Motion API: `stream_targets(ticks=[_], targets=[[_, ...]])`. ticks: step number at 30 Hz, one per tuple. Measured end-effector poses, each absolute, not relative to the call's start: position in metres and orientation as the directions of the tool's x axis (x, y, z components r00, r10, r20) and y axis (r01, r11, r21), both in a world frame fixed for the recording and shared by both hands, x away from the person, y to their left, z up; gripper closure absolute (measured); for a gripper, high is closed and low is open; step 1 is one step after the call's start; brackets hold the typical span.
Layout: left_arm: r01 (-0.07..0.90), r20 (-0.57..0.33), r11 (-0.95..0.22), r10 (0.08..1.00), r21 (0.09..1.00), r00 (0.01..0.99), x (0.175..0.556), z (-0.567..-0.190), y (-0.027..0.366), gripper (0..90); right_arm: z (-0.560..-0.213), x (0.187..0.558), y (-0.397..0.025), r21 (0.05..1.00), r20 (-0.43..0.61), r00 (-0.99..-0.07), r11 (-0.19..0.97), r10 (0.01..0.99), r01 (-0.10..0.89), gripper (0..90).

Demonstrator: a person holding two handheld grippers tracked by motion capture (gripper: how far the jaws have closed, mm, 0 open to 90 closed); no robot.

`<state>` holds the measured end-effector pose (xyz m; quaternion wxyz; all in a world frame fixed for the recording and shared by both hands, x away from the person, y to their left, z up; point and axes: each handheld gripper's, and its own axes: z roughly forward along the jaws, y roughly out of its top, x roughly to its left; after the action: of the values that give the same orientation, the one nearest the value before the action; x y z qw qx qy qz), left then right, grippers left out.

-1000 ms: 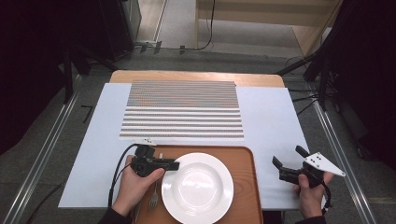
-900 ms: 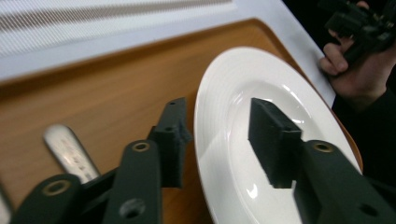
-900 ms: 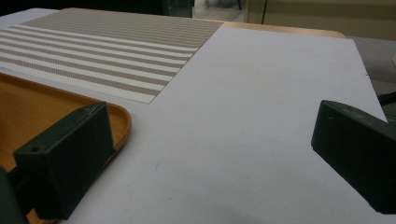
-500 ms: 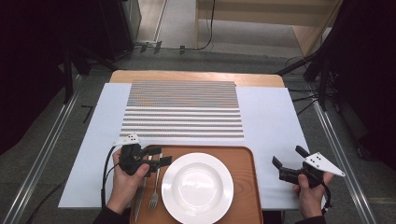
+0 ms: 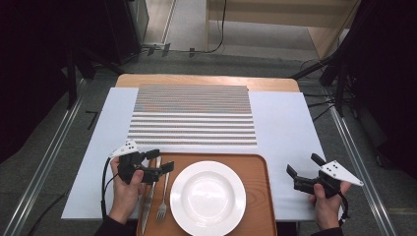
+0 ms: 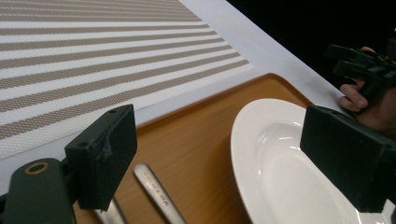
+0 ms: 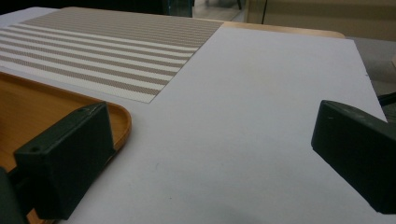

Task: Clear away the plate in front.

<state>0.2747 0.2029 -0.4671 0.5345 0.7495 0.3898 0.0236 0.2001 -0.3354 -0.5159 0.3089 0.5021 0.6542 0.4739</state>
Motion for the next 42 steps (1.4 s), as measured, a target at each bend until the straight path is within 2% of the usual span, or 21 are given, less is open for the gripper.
stream_targets(ticks=[21,24,42], targets=[[0.499,-0.300,-0.093,0.701,0.861,0.647,0.273,-0.468,0.232,9.6,-0.516,0.200,-0.335,0.930,0.073,-0.307,0.047,0.949,0.365,0.0],[0.490,-0.308,-0.081,0.686,0.868,0.659,0.273,-0.469,0.238,0.8,-0.516,0.200,-0.335,0.929,0.074,-0.307,0.046,0.949,0.366,0.0],[0.468,-0.241,-0.089,0.764,0.880,0.599,0.270,-0.476,0.265,0.6,-0.516,0.200,-0.336,0.930,0.072,-0.307,0.047,0.949,0.365,0.0]])
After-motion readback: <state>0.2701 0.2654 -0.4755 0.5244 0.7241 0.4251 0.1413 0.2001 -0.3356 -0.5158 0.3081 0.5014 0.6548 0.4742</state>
